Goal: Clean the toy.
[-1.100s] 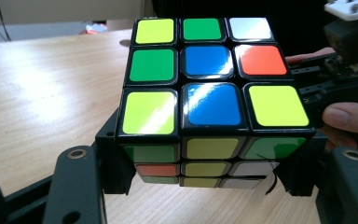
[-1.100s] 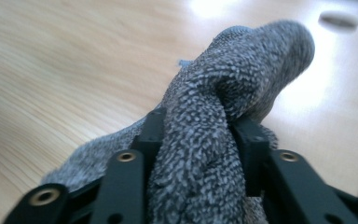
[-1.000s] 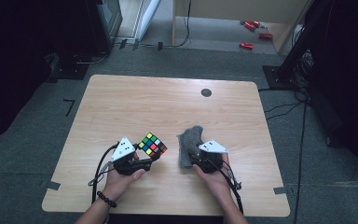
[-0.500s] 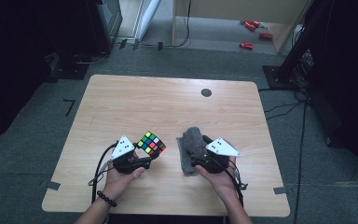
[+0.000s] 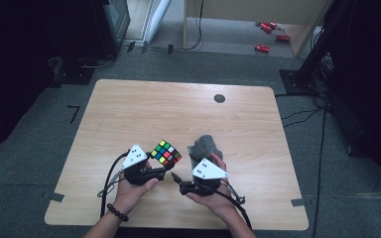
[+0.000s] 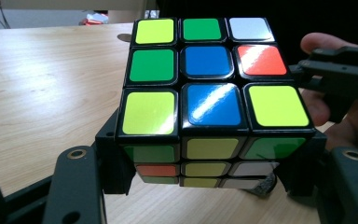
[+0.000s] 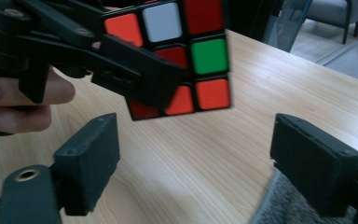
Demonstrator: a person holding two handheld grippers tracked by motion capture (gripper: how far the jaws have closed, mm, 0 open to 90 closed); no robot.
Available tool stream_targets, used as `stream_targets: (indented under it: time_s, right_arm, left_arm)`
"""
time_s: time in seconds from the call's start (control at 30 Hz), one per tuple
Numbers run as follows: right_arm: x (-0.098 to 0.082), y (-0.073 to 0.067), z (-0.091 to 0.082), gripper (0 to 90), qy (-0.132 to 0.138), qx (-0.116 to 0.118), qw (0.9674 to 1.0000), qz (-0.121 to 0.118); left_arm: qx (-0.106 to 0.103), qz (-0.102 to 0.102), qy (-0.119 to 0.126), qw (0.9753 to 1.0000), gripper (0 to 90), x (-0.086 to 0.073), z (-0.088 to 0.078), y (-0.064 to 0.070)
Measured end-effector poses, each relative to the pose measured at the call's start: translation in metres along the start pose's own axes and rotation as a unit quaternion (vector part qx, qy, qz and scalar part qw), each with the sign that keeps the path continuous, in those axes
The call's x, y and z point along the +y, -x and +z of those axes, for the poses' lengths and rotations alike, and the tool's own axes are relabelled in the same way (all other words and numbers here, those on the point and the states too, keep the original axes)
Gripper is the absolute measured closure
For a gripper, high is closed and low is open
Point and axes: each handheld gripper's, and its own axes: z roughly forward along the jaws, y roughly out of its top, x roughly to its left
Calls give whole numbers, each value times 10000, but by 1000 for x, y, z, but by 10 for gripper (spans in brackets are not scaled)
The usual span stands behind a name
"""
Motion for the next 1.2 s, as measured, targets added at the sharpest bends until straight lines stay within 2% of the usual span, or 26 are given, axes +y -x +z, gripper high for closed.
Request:
stream_targets:
  time_s: [0.27,0.37,0.5,0.6,0.63,0.77,0.9,1.07,1.2]
  right_arm:
    - [-2,-8,9,144,62,-66,9999,-59]
    - [-2,-10,9,158,126,-144,9998,-82]
    - [-3,-12,10,224,194,-303,9991,-211]
    - [-3,-15,10,318,260,-431,9982,-340]
    - [-4,-15,9,326,276,-495,9977,-381]
    - [-5,-15,8,340,267,-515,9970,-514]
    - [-5,-15,9,342,202,-532,9970,-525]
    - [-7,-12,8,343,104,-559,9973,-473]
    - [-12,-6,8,343,-76,-684,9966,-458]
  left_arm:
    - [-120,-71,-63,9999,346,1,4,8]
    - [-174,-176,-105,9996,346,0,6,8]
    - [-282,-318,-156,9990,346,1,7,9]
    - [-355,-381,-192,9985,346,1,8,9]
    - [-377,-416,-214,9982,345,1,8,8]
    - [-495,-539,-328,9968,344,1,10,5]
    - [-533,-496,-370,9967,335,1,10,3]
    - [-584,-450,-271,9969,296,5,6,1]
    - [-596,-427,-158,9972,271,7,1,-5]
